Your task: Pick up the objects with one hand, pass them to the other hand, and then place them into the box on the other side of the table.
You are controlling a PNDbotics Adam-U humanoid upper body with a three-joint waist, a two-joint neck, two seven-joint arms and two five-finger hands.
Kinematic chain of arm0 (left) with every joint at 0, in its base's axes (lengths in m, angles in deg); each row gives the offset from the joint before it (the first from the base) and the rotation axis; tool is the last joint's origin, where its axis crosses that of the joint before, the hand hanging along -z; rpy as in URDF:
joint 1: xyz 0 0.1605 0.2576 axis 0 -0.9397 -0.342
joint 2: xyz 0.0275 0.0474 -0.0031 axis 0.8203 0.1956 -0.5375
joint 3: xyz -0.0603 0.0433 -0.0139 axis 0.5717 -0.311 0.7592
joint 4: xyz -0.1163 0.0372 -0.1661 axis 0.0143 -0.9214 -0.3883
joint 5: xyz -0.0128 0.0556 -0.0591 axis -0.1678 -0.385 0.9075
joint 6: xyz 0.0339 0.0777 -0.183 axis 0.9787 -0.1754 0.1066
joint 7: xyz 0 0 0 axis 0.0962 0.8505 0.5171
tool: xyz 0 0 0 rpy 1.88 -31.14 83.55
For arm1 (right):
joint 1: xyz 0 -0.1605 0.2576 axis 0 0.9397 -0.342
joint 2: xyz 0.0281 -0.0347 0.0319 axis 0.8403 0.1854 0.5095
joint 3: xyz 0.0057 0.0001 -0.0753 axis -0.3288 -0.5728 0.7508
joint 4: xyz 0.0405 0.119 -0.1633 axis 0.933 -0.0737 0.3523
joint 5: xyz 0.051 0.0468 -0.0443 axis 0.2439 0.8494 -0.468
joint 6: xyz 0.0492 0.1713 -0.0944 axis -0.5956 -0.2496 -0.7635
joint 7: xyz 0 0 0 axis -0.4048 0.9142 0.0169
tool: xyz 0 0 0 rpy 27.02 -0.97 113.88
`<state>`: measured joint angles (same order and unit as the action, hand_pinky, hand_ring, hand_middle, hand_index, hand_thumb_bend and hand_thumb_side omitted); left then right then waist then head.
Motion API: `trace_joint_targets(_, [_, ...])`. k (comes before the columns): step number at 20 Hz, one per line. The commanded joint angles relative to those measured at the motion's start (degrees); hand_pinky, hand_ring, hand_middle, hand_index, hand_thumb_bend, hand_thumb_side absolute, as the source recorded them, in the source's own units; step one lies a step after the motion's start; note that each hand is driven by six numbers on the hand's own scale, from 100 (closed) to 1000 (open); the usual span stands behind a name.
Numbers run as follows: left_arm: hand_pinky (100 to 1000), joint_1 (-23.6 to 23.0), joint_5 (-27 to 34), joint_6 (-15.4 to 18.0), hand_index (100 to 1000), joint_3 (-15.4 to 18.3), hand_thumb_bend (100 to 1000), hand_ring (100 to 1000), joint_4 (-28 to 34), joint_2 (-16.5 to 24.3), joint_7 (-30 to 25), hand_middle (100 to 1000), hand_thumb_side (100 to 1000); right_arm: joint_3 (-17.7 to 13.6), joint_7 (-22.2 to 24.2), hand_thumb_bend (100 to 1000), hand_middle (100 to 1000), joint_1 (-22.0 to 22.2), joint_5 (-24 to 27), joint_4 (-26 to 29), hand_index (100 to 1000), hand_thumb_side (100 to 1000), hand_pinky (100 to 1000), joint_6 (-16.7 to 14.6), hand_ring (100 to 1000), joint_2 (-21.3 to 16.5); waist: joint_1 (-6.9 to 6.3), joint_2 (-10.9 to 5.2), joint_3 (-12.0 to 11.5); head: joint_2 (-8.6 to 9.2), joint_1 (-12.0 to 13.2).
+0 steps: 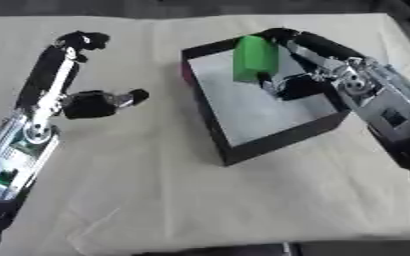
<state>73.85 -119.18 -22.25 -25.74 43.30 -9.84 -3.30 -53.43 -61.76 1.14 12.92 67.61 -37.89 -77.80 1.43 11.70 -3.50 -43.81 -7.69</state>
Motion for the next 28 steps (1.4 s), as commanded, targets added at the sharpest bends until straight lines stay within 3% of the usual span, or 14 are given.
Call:
trace_joint_targets(1, [738, 0.84, -0.16, -0.08, 830, 0.36, 810, 801, 0.6, 0.45, 0.02, 702, 459, -1.4, 0.36, 100, 1000, -0.47, -1.07, -0.45, 1000, 378, 1000, 0.03, 1000, -0.95, -0.73, -1.88, 0.07, -0.3, 0.06])
trace_joint_targets(14, [737, 0.86, 0.06, -0.32, 829, 0.39, 816, 801, 0.64, 0.34, -0.01, 702, 462, -1.64, 0.51, 100, 1000, -0.58, -2.28, 0.48, 1000, 376, 1000, -2.99, 1000, -0.98, -0.69, -1.91, -0.03, -0.3, 0.3])
trace_joint_targets(16, [737, 0.85, 0.1, -0.3, 829, 0.33, 818, 801, 0.64, 0.27, -0.07, 702, 463, -1.55, 0.39, 100, 1000, -0.59, -1.66, 1.04, 1000, 172, 1000, -4.54, 1000, -0.97, -0.66, -1.93, -0.04, -0.3, 0.31])
trace_joint_targets(18, [737, 0.85, 0.09, -0.28, 828, 0.34, 820, 801, 0.63, 0.24, -0.08, 702, 463, -1.45, 0.34, 100, 1000, -0.46, -0.76, 1.34, 1000, 424, 1000, -7.22, 1000, -0.98, -0.65, -1.92, -0.06, -0.3, 0.33])
trace_joint_targets(19, [737, 0.85, 0.08, -0.3, 828, 0.36, 822, 801, 0.62, 0.25, -0.07, 701, 463, -1.5, 0.33, 100, 1000, -0.41, -0.5, 1.27, 1000, 431, 1000, -8.36, 1000, -0.99, -0.64, -1.91, -0.07, -0.3, 0.34])
trace_joint_targets(21, [736, 0.83, 0.1, -0.33, 827, 0.35, 822, 800, 0.58, 0.25, -0.04, 701, 463, -1.7, 0.27, 100, 1000, -0.38, -0.5, 0.76, 1000, 329, 1000, -9.78, 1000, -1.0, -0.64, -1.89, -0.09, -0.3, 0.34])
trace_joint_targets(23, [736, 0.83, 0.11, -0.32, 827, 0.3, 822, 800, 0.56, 0.22, -0.02, 701, 463, -1.84, 0.3, 100, 1000, -0.37, -0.83, 0.05, 1000, 152, 1000, -10.3, 1000, -0.98, -0.62, -1.87, -0.12, -0.3, 0.35])
trace_joint_targets(24, [736, 0.83, 0.11, -0.3, 827, 0.27, 821, 801, 0.55, 0.2, -0.03, 701, 464, -1.87, 0.41, 100, 1000, -0.37, -1.03, -0.24, 1000, 145, 1000, -10.38, 1000, -0.95, -0.61, -1.86, -0.12, -0.3, 0.36])
trace_joint_targets(27, [737, 0.82, 0.11, -0.25, 827, 0.24, 819, 801, 0.54, 0.14, -0.05, 702, 462, -2.09, 0.48, 100, 1000, -0.37, -1.54, -0.78, 1000, 399, 1000, -9.34, 1000, -0.87, -0.58, -1.85, -0.12, -0.3, 0.34])
trace_joint_targets(28, [737, 0.83, 0.11, -0.25, 827, 0.24, 818, 801, 0.54, 0.13, -0.04, 702, 462, -2.19, 0.11, 100, 1000, -0.43, -1.48, -0.85, 1000, 397, 1000, -8.4, 1000, -0.81, -0.58, -1.85, -0.13, -0.3, 0.33])
